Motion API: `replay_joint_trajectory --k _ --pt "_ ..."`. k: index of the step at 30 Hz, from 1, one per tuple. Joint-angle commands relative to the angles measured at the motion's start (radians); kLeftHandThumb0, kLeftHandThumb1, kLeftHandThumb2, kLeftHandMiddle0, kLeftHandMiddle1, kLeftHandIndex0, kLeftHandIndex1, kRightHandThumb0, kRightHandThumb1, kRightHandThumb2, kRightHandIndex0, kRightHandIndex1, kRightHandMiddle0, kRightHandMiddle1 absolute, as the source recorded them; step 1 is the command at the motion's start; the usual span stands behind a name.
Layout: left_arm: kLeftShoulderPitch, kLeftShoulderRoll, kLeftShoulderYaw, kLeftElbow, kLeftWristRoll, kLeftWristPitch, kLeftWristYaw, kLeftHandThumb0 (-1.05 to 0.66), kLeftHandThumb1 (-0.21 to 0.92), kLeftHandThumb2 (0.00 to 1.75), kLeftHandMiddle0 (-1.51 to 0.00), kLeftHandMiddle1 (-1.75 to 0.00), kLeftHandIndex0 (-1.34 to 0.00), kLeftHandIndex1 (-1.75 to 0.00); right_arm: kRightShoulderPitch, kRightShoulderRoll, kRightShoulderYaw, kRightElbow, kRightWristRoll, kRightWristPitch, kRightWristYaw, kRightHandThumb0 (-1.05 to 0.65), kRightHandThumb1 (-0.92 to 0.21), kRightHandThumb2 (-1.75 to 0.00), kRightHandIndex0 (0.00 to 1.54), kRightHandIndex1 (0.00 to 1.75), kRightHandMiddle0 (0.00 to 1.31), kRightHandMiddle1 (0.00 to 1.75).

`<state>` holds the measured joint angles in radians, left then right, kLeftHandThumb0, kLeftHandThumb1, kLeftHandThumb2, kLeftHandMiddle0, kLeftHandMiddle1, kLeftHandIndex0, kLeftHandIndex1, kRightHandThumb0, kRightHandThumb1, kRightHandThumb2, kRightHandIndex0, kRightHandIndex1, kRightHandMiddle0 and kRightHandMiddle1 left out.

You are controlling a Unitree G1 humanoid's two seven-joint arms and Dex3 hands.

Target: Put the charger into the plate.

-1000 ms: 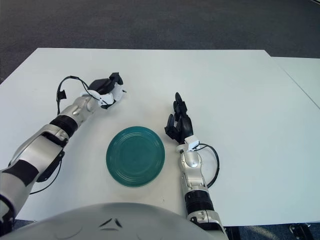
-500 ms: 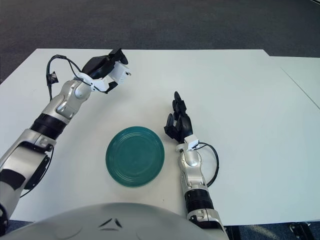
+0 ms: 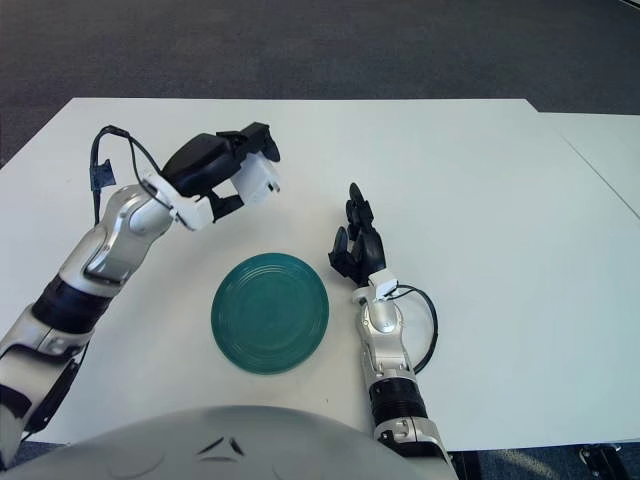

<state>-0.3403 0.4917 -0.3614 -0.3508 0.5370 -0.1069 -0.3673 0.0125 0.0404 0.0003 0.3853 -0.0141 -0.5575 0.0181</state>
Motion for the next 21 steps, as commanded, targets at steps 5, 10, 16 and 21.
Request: replay_joint_trajectory --k 5,10,16,21 --pt "0.095 0.07 -0.049 -0.137 0.023 -0.048 -0.147 0.0 0.07 1.59 -0.78 -1.72 -0.59 -1.75 0.098 -0.008 0.008 0.113 -0.024 -0.01 -0.014 -0.96 -0.92 -0.94 0.0 0.0 0.0 0.06" --pt "0.127 0.096 -0.107 -0.256 0.05 0.022 -0.343 0.0 0.05 1.61 -0.8 -1.7 -0.6 -1.75 0.099 -0.011 0.011 0.12 -0.025 -0.01 -0.015 -0.95 -0.92 -0.94 0.0 0.0 0.0 0.05" --pt "0.144 0.11 -0.146 -0.204 0.1 -0.04 -0.362 0.0 0.06 1.6 -0.79 -1.71 -0.6 -1.75 0.092 -0.01 0.012 0.134 -0.023 -0.014 -0.014 -0.94 -0.92 -0.95 0.0 0.0 0.0 0.05" --pt "0.161 0.129 -0.182 -0.102 0.163 -0.203 -0.277 -0.01 0.07 1.51 -0.77 -1.74 -0.73 -1.49 0.088 -0.012 0.014 0.138 -0.04 -0.019 -0.032 -0.94 -0.92 -0.96 0.0 0.0 0.0 0.05"
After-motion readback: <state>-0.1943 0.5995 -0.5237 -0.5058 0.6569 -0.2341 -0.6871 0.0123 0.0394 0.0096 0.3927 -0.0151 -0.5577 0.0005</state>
